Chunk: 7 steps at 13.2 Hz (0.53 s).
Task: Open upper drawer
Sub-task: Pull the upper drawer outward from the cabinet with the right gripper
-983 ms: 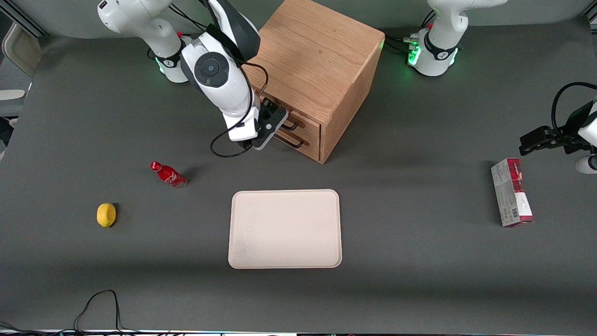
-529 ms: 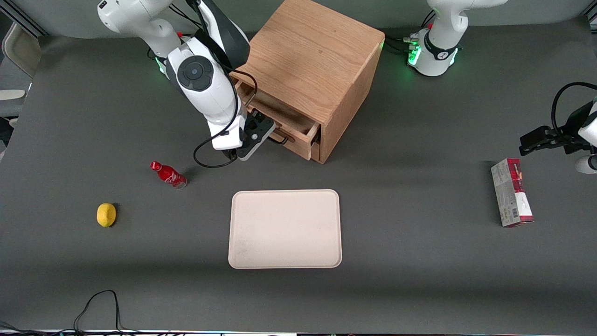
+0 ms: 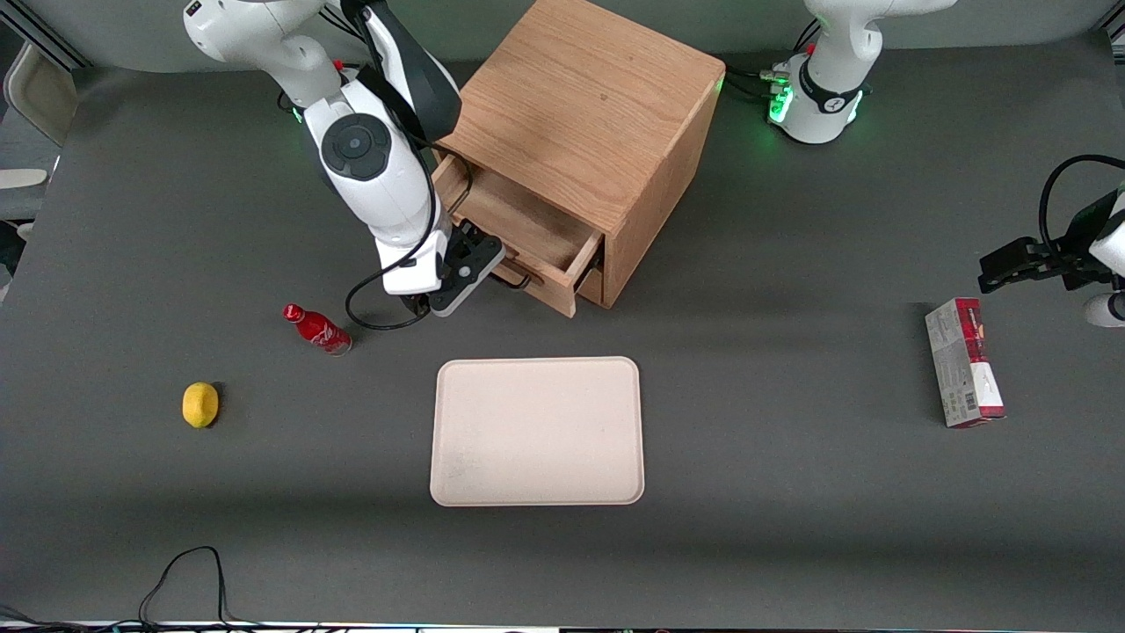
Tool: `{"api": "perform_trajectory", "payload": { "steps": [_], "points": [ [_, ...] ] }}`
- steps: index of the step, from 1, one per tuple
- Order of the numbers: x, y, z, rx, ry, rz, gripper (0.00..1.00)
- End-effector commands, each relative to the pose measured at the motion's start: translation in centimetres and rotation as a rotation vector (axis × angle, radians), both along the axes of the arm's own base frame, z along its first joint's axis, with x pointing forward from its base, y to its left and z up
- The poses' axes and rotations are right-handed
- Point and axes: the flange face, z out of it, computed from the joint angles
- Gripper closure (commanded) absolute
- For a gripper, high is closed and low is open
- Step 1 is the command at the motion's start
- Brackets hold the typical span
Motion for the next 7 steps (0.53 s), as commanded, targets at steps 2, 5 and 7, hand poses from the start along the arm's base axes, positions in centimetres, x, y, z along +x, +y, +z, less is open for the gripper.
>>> {"api": "perform_trajectory", "payload": {
  "steps": [2,5,7],
  "points": [
    [3.4,-1.4,0.2,-0.014,-0.010,0.046,0.00],
    [5.2,-3.1,1.0,-0.018,0.002,0.070,0.00],
    [6.8,-4.9,0.9,-0.017,-0.003,0.089,0.00]
  ]
}}
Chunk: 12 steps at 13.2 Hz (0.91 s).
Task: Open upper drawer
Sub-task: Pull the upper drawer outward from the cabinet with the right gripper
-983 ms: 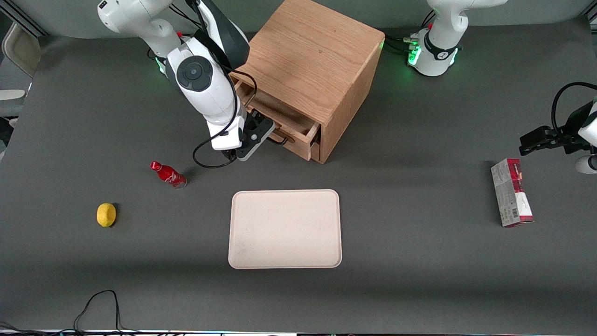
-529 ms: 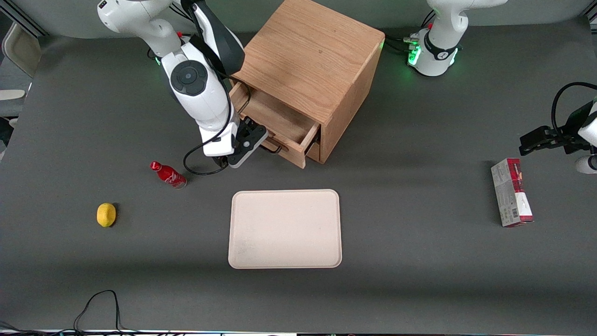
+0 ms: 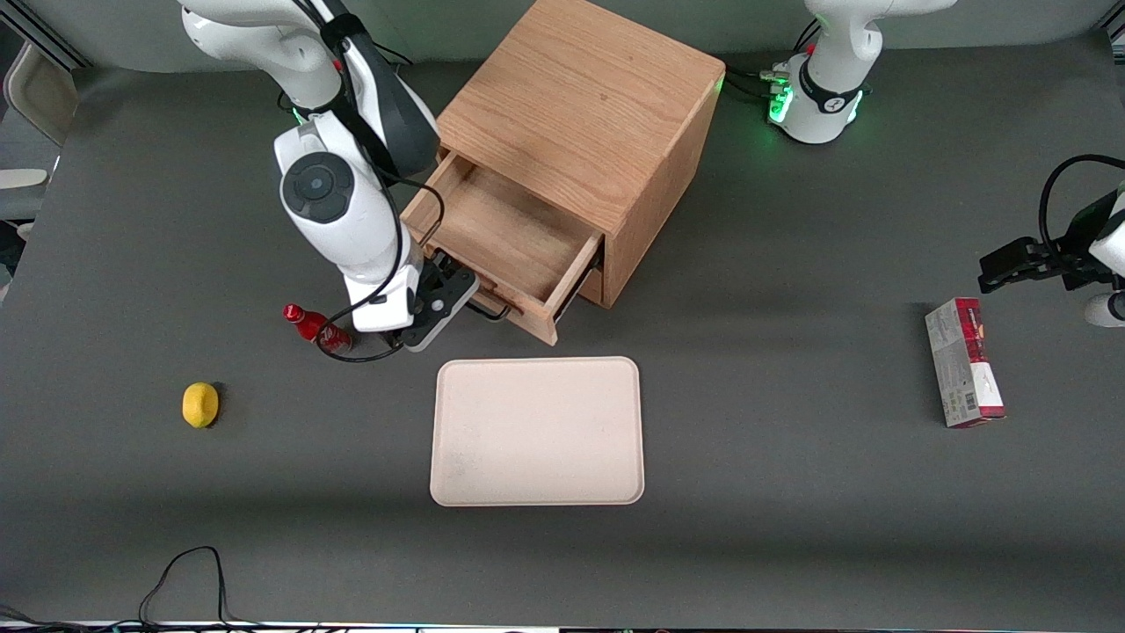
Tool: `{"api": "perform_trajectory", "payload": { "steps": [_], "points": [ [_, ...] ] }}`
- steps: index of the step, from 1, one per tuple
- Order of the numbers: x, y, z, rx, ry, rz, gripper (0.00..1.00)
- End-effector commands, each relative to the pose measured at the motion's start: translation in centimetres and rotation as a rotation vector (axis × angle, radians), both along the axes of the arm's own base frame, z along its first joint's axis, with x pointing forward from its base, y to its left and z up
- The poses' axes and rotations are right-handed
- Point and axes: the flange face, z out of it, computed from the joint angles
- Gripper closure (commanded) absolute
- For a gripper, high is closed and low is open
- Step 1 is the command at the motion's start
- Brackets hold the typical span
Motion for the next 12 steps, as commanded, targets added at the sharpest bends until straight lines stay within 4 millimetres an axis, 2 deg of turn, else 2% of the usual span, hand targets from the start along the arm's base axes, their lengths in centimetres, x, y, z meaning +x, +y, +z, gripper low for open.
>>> {"api": "perform_trajectory", "payload": {
  "steps": [1,5,12],
  "points": [
    [2.6,-1.6,0.2,-0.004,-0.004,0.043,0.00],
    [4.0,-2.2,-0.1,-0.013,0.008,0.059,0.00],
    [6.2,-1.5,-0.5,-0.014,0.002,0.050,0.00]
  ]
}}
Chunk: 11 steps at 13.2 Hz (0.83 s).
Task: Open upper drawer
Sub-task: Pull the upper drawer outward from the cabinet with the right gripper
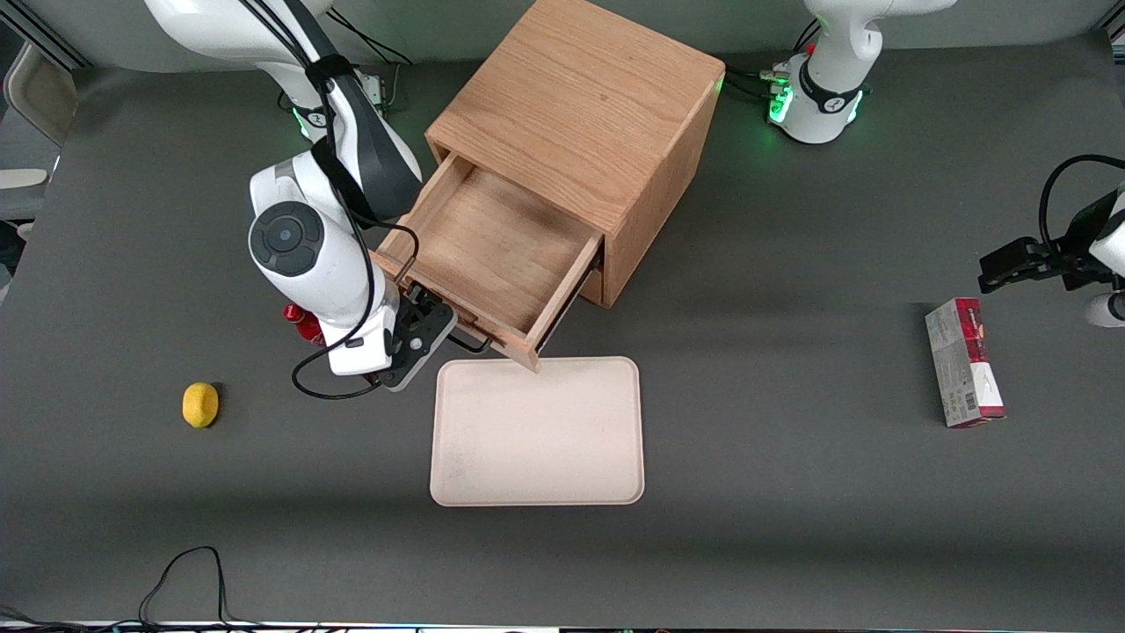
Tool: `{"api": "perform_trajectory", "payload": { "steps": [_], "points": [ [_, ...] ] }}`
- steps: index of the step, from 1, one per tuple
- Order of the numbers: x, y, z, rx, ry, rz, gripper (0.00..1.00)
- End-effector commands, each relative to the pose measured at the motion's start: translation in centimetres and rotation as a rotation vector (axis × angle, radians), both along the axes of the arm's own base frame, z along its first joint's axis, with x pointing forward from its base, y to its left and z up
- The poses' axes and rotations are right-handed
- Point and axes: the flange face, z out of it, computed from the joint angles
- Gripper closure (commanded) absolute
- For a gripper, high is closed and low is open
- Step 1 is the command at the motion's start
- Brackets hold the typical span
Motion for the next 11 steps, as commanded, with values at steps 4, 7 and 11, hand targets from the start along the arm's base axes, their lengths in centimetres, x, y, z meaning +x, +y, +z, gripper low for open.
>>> {"api": "perform_trajectory", "payload": {
  "steps": [4,7,11],
  "points": [
    [3.1,-0.8,-0.1,0.064,0.016,-0.037,0.00],
    [3.7,-1.4,0.1,0.069,0.005,0.009,0.00],
    [5.4,-5.0,-0.6,0.063,0.008,0.007,0.00]
  ]
}}
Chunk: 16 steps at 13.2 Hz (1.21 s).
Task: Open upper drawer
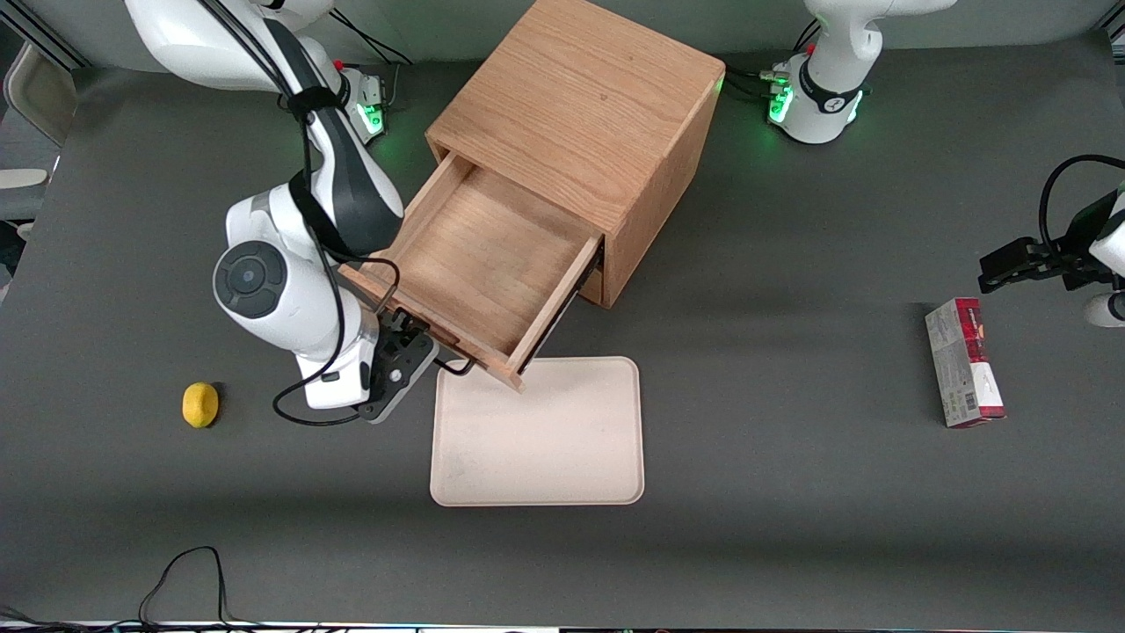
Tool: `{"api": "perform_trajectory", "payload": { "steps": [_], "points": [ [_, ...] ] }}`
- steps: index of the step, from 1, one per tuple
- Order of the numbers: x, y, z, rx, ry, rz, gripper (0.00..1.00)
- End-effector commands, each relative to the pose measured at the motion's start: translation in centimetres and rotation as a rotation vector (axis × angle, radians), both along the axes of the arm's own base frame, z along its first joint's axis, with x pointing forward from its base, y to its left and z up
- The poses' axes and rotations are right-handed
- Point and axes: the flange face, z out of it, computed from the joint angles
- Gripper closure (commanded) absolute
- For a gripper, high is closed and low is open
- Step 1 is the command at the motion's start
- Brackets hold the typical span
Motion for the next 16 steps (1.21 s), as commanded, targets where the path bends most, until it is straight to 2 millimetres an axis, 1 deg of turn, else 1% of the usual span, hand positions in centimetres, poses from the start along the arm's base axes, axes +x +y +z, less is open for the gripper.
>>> {"api": "perform_trajectory", "payload": {
  "steps": [1,3,4,5,6,9,12,13,16],
  "points": [
    [1.6,-1.5,-0.3,0.014,0.001,0.021,0.00],
    [2.1,-1.5,-0.2,0.012,-0.008,0.022,0.00],
    [2.3,-1.8,-0.5,0.011,-0.004,0.017,0.00],
    [2.6,-2.2,-0.4,0.009,0.005,0.012,0.00],
    [2.7,-2.1,-0.2,0.008,0.005,0.013,0.00],
    [2.7,-2.0,0.0,0.011,0.009,0.013,0.00],
    [2.3,-1.6,1.1,0.017,0.015,0.006,0.00],
    [2.4,-1.1,2.1,0.021,0.007,0.015,0.00],
    [2.0,-0.8,4.0,0.020,0.033,0.021,0.00]
  ]
}}
